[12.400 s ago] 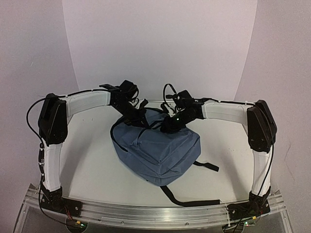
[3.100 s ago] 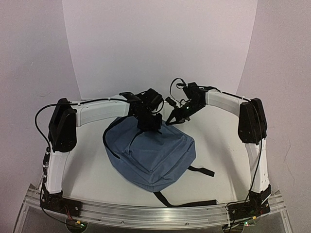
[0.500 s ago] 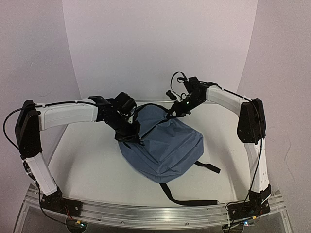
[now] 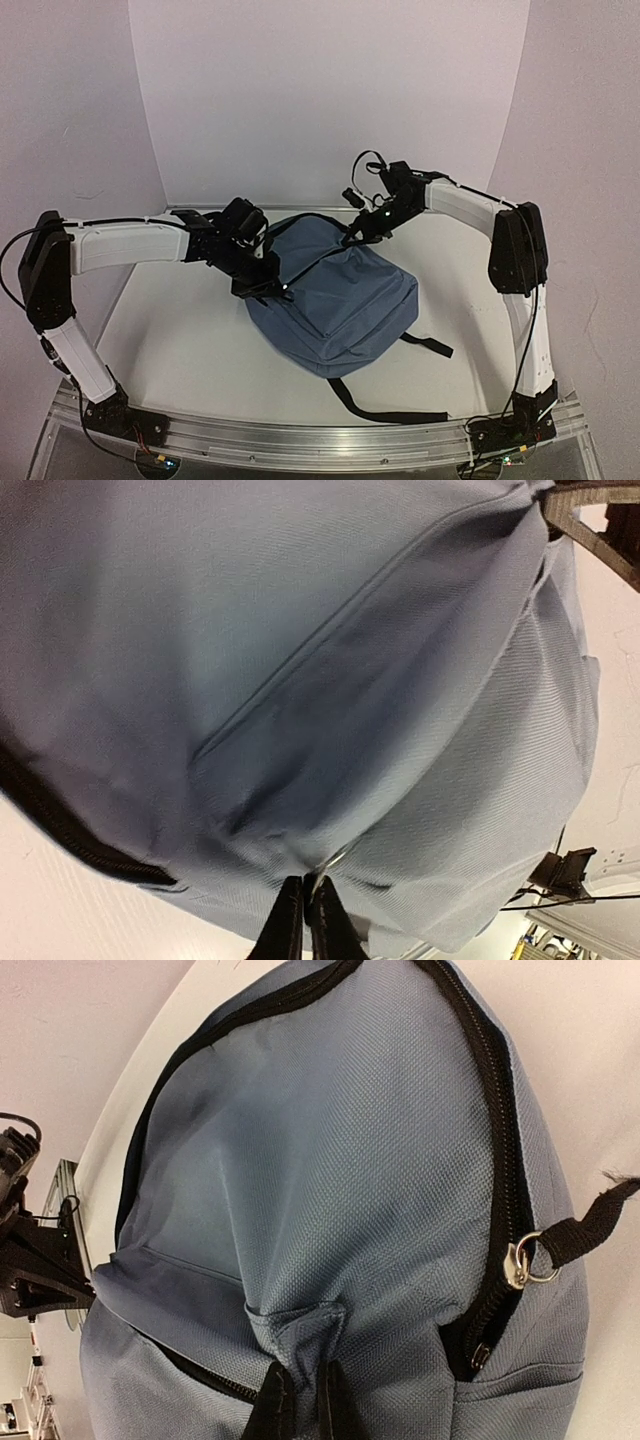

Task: Pack the student bag
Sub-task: Zip the student bag at the center of the board.

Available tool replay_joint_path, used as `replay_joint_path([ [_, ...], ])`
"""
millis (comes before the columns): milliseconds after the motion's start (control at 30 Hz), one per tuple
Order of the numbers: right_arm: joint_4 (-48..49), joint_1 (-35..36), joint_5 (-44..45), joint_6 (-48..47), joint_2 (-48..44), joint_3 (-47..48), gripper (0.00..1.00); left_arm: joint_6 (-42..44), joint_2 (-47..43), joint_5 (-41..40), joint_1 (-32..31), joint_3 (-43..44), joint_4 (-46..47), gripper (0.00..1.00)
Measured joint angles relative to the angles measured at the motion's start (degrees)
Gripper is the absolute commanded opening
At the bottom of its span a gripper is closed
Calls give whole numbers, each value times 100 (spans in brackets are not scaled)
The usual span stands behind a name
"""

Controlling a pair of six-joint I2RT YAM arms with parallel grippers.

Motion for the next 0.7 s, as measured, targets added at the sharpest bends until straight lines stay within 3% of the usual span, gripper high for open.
replay_joint_path([
  [33,61,-16,-9,-4,-31,-99,7,15,-4,9,16,7,-17,30],
  [133,153,-129,-11,-32,-148,-355,42,21,-69,-24,96,-37,-304,56],
  [167,153,-178,-12,-50,-188,-419,55,2,-120,-71,129,-81,-370,62],
  [233,134,-270,-8,-94,-292,-507,67,-59,-284,-185,208,-179,-462,70],
  [367,98,-385,129,-205,-521,-466,79,-253,-799,-413,431,-450,-600,72],
  [500,78,-390,366,-278,-533,-132,83,-353,-1110,-538,795,-637,-592,76],
  [600,-63,-390,442,-365,-571,-121,89,-91,-964,-484,1173,-491,-667,78],
  [700,-329,-390,458,-566,-874,-676,94,413,-319,-455,1532,272,-885,79],
])
